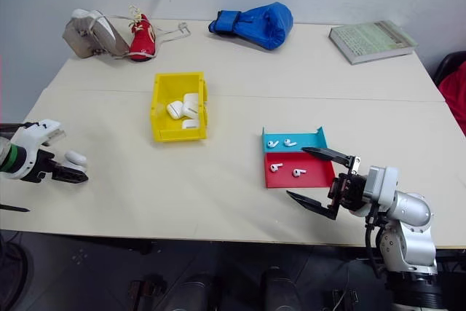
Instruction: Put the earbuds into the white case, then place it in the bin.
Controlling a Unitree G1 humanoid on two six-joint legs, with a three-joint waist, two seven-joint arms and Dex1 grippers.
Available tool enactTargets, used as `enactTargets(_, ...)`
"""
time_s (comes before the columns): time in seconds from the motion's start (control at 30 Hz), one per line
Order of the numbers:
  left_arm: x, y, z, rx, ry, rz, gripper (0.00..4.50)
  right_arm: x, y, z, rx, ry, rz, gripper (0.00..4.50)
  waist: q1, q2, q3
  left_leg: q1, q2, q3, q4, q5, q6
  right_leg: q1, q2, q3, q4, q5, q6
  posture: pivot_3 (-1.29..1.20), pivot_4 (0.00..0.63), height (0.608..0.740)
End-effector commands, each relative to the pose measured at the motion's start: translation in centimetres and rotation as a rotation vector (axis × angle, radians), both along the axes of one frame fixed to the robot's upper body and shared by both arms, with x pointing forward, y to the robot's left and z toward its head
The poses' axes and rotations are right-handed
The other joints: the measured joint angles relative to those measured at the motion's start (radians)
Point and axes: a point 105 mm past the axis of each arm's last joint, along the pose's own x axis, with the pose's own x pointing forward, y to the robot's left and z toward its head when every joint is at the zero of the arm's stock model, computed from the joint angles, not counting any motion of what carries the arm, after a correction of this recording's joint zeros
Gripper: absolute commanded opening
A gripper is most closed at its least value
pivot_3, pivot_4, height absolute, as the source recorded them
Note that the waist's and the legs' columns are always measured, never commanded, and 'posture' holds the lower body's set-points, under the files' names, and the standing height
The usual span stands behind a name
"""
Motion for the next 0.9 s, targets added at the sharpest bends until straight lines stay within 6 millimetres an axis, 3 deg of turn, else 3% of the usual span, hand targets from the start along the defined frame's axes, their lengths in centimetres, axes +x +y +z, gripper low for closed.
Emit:
enactTargets(0.03,0.4,0.3,0.1,0.052,-0.009,-0.010,4.50,-0.4,-0.1,0.9,0.004,-0.036,-0.006,4.46,0.004,0.000,0.000,0.000,0.000,0.000,0.000,0.000,0.000,0.000,0.000,0.000,0.000,0.000,0.000,0.00,0.150,0.740)
enactTargets(0.43,0.8,-0.3,-0.9,0.085,0.014,-0.069,4.50,0.5,-0.3,-0.4,0.009,-0.020,-0.028,4.46,0.019,0.001,0.000,0.001,0.000,0.000,0.000,0.000,0.000,0.000,0.000,0.000,0.000,0.000,0.000,0.00,0.150,0.740)
enactTargets(0.53,0.7,-0.3,-1.1,0.079,0.020,-0.070,3.88,0.5,-0.5,-0.6,0.008,-0.020,-0.032,4.50,0.019,0.001,0.000,0.001,0.000,0.000,0.000,0.000,0.000,0.000,0.000,0.000,0.000,0.000,0.000,0.00,0.150,0.740)
enactTargets(0.67,0.6,-0.1,-1.3,0.064,0.015,-0.061,2.73,0.0,-0.7,-0.6,0.006,-0.025,-0.038,4.50,0.018,0.001,-0.001,0.001,0.000,0.000,0.000,0.000,0.000,0.000,0.000,0.000,0.000,0.000,0.000,0.00,0.150,0.740)
enactTargets(0.8,0.8,0.0,-0.6,0.018,-0.052,-0.029,2.73,-0.7,-1.1,-0.7,0.003,-0.026,-0.043,4.50,0.019,0.001,-0.001,0.001,0.000,0.000,0.000,0.000,0.000,0.000,0.000,0.000,0.001,0.000,0.000,0.00,0.150,0.740)
enactTargets(0.9,1.5,-0.7,1.5,-0.069,-0.201,-0.084,2.73,-1.3,-1.8,-0.7,-0.006,-0.021,-0.059,4.50,0.018,0.001,-0.001,0.001,0.000,0.000,0.001,0.000,0.000,0.000,0.000,0.000,0.001,0.000,0.000,0.00,0.150,0.740)
